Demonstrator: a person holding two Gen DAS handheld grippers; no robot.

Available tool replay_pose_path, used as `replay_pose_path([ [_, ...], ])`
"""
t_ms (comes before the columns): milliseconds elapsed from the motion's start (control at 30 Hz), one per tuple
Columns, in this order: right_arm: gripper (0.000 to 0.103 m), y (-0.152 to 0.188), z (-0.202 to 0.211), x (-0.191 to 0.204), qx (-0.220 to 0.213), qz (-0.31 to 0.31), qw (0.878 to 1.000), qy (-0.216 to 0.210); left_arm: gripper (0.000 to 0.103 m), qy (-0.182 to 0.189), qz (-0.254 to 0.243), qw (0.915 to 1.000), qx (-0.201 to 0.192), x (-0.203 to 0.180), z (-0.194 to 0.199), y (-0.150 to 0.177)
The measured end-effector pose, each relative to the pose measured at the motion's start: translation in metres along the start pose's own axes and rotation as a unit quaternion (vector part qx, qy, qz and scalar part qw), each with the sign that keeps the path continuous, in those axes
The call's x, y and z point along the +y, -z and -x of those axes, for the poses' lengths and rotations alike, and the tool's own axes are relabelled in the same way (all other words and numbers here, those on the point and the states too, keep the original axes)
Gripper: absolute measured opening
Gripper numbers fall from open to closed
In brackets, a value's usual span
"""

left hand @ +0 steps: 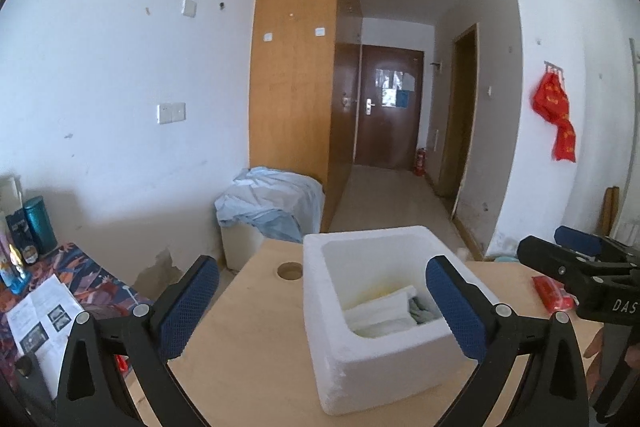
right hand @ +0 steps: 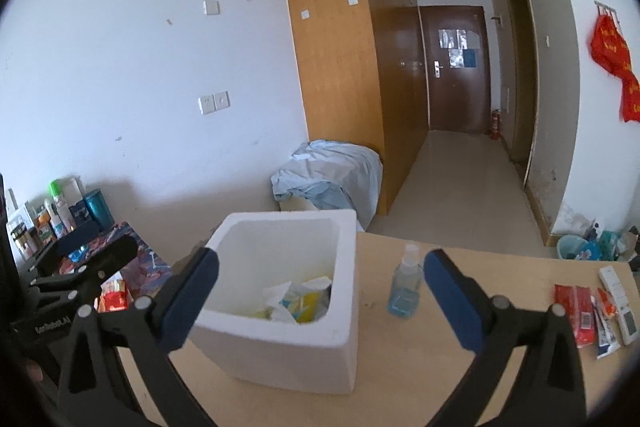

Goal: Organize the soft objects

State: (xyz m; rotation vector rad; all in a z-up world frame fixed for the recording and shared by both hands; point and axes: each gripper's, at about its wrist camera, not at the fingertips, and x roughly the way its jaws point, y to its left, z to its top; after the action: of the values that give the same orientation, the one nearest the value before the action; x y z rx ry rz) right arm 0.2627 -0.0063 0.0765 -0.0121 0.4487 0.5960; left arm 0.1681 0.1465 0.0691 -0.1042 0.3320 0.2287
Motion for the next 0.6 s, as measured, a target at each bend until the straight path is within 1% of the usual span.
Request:
replay_pose_path([
  [300,0.103,0.007,0.042,-0.001,-0.021,-0.009,1.0,0.012,0.103,0.025,-0.008,0.9996,-0.013,-0.02,0.041,-0.001],
  [600,0.103,0.022,0.102,-0.014,-0.049,-0.028,0.997,0.049,0.103,0.066,-0.032,0.997,-0.027,-0.058,0.078,0.002],
])
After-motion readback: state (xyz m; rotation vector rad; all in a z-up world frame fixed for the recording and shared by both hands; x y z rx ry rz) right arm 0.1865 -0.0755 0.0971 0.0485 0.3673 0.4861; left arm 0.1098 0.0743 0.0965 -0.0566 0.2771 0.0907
